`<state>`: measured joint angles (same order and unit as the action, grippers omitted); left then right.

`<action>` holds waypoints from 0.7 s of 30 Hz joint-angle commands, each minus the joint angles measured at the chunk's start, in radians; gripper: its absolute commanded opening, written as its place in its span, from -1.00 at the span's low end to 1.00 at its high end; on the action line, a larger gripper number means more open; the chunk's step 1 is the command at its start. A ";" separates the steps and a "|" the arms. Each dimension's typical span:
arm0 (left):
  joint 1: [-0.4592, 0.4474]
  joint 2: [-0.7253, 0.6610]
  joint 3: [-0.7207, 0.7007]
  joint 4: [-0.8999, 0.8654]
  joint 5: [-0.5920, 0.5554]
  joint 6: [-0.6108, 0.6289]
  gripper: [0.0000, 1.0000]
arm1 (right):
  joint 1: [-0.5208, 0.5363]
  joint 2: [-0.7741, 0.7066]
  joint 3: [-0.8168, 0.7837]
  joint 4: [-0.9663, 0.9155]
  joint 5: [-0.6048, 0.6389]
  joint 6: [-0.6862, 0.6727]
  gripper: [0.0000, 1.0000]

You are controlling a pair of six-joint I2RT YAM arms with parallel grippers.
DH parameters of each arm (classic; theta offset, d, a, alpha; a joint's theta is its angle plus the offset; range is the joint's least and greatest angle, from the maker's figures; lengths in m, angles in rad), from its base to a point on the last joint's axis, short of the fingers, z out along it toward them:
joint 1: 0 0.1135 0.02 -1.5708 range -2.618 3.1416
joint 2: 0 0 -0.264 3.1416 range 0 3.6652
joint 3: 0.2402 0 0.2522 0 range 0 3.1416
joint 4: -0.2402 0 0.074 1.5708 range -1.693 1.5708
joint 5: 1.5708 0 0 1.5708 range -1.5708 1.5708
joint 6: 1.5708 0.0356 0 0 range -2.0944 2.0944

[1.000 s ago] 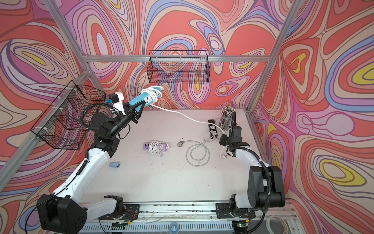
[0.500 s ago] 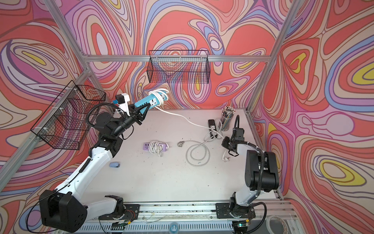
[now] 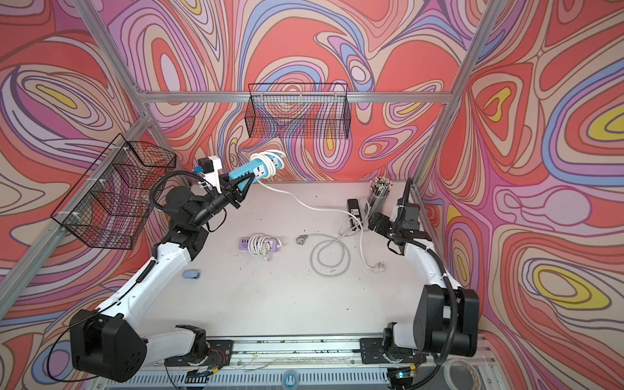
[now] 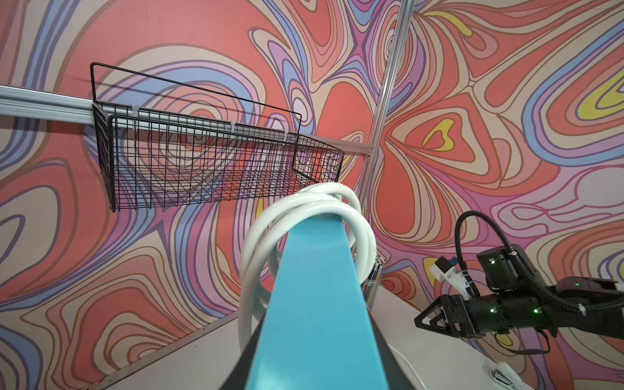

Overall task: Unwrap the cord wrapped around the power strip
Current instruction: Unwrap the power cord from the power strip.

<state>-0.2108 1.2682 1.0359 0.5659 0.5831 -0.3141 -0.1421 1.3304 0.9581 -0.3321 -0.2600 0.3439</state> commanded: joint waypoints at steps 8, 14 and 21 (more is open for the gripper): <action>-0.023 0.002 0.050 0.081 0.061 0.000 -1.00 | 0.079 -0.156 0.125 0.137 -0.250 -0.027 0.96; -0.032 0.010 0.074 0.061 0.111 -0.013 -1.00 | 0.266 -0.076 0.238 0.311 -0.358 -0.112 0.97; -0.034 0.008 0.103 0.057 0.163 -0.047 -1.00 | 0.391 0.110 0.343 0.424 -0.564 -0.217 0.97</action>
<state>-0.2424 1.2854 1.0851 0.5632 0.7082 -0.3428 0.2214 1.3834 1.2720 0.0216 -0.6937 0.1970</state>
